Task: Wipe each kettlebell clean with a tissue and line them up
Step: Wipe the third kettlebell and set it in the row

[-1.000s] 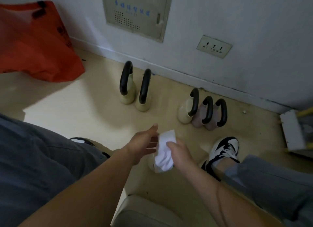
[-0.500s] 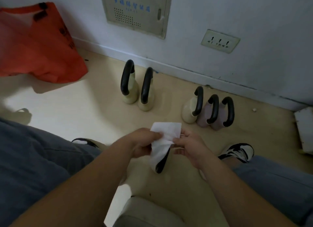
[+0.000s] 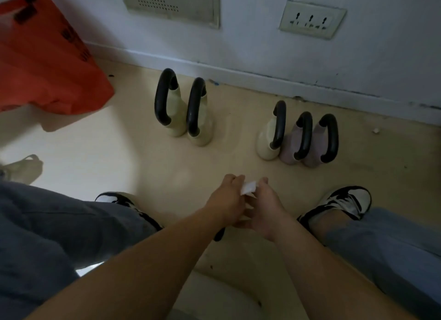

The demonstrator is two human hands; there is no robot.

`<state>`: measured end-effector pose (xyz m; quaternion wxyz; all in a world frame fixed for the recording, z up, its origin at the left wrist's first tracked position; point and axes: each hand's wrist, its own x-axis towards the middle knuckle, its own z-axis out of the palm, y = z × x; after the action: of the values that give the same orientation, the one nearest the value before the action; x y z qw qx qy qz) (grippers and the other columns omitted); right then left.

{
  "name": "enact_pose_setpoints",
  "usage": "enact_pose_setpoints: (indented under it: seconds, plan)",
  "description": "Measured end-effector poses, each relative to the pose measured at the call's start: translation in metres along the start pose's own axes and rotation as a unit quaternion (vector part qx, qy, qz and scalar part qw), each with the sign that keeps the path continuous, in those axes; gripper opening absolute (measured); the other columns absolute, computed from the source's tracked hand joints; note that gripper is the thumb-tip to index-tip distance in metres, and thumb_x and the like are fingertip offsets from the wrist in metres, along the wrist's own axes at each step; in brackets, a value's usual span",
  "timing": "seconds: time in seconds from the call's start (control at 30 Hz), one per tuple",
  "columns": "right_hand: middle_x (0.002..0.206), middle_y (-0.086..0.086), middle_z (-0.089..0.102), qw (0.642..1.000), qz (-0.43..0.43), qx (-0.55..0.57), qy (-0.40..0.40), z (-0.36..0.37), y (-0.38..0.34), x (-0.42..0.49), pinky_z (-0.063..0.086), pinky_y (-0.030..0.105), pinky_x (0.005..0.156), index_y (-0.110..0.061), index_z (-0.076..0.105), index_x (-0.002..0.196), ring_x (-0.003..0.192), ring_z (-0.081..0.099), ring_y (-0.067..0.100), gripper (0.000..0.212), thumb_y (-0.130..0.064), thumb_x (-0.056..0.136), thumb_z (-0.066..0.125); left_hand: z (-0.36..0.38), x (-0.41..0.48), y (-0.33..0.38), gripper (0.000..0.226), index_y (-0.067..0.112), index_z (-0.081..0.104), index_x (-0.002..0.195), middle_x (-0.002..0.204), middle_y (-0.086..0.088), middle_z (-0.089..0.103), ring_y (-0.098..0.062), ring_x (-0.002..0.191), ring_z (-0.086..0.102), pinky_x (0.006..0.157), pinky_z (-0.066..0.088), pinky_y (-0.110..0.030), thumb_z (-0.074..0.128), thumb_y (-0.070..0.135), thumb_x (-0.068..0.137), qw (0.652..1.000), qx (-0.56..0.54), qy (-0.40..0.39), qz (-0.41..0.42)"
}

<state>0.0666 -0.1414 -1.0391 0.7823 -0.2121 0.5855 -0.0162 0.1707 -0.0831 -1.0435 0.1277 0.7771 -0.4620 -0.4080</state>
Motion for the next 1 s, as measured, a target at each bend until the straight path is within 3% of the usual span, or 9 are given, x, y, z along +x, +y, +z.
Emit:
enact_pose_setpoints:
  seconds: [0.2,0.37,0.43,0.5,0.67,0.7,0.8,0.9,1.0]
  plan:
    - [0.128,-0.009,0.063,0.999,0.009,-0.015,-0.041,-0.003,0.012,-0.001,0.051,0.054,0.094,-0.027,0.057,0.139,0.126,0.053,0.014,0.074,-0.075,0.1,0.015,-0.019,0.044,0.021,0.03,0.008,0.059,0.116,0.118,-0.012,0.06,-0.029,0.11,0.059,0.08,0.043,-0.03,0.052,0.03,0.097,0.987,0.116,-0.079,-0.085]
    - [0.136,0.002,0.067,0.998,0.026,0.01,-0.048,0.0,0.013,0.002,0.05,0.048,0.091,-0.024,0.066,0.13,0.125,0.059,0.021,0.086,-0.08,0.096,0.011,-0.004,0.005,0.009,0.039,0.01,0.06,0.124,0.149,-0.011,0.041,-0.029,0.142,0.034,0.111,0.039,-0.038,0.059,0.031,0.092,0.979,0.2,-0.02,0.032]
    - [0.14,0.01,0.065,0.998,0.027,0.004,-0.062,0.003,0.01,-0.002,0.048,0.044,0.09,-0.02,0.059,0.141,0.124,0.061,0.027,0.093,-0.081,0.095,0.007,0.006,-0.026,-0.009,0.059,0.004,0.051,0.142,0.157,-0.01,0.033,-0.028,0.153,0.007,0.125,0.01,-0.037,0.056,0.038,0.093,0.94,0.306,0.036,0.145]
    - [0.154,0.013,0.05,0.999,0.031,0.008,-0.035,0.004,0.008,-0.006,0.047,0.047,0.095,-0.014,0.035,0.158,0.135,0.054,0.031,0.091,-0.078,0.098,0.011,0.01,-0.048,-0.023,0.057,0.001,0.057,0.137,0.148,-0.013,0.049,-0.03,0.153,0.012,0.126,-0.002,-0.041,0.048,0.039,0.096,0.889,0.397,0.033,0.225]
    - [0.159,0.016,0.043,0.994,0.024,-0.073,0.076,0.007,0.018,-0.015,0.041,0.049,0.106,-0.006,0.032,0.159,0.145,0.042,0.035,0.085,-0.07,0.103,0.023,0.009,-0.092,-0.016,0.039,0.014,0.071,0.121,0.13,-0.005,0.066,-0.033,0.144,0.035,0.122,-0.011,-0.052,0.045,0.032,0.099,0.75,0.596,-0.174,0.227]
    - [0.158,0.017,0.043,0.993,0.028,-0.078,0.09,0.01,0.019,-0.016,0.04,0.049,0.107,-0.006,0.034,0.158,0.145,0.041,0.036,0.082,-0.067,0.104,0.024,0.014,-0.098,-0.017,0.038,0.027,0.069,0.126,0.132,0.006,0.066,-0.023,0.145,0.036,0.121,-0.014,-0.051,0.043,0.036,0.099,0.762,0.583,-0.245,0.137]
    - [0.162,0.016,0.037,0.989,0.037,-0.089,0.109,0.021,0.022,-0.009,0.033,0.05,0.118,-0.007,0.033,0.158,0.147,0.038,0.037,0.08,-0.065,0.104,0.026,0.023,-0.113,-0.044,0.047,0.062,0.058,0.122,0.114,0.037,0.064,0.005,0.146,0.024,0.121,0.0,-0.024,0.026,0.038,0.098,0.906,0.394,-0.153,0.036]
    - [0.157,0.013,0.045,0.986,0.01,-0.108,0.126,0.029,0.029,-0.002,0.04,0.052,0.113,-0.013,0.038,0.157,0.141,0.046,0.036,0.08,-0.069,0.101,0.025,0.036,-0.126,-0.069,0.032,0.018,0.071,0.118,0.117,-0.001,0.071,-0.026,0.128,0.055,0.116,0.032,-0.038,0.047,0.032,0.102,0.898,0.383,-0.201,0.083]
    - [0.157,0.014,0.044,0.988,0.011,-0.112,0.102,0.028,0.034,-0.004,0.035,0.054,0.116,-0.011,0.037,0.157,0.145,0.041,0.036,0.077,-0.065,0.104,0.024,0.012,-0.125,-0.075,0.047,0.013,0.068,0.11,0.106,-0.008,0.07,-0.027,0.106,0.063,0.113,0.034,-0.048,0.033,0.044,0.106,0.923,0.345,-0.173,-0.009]
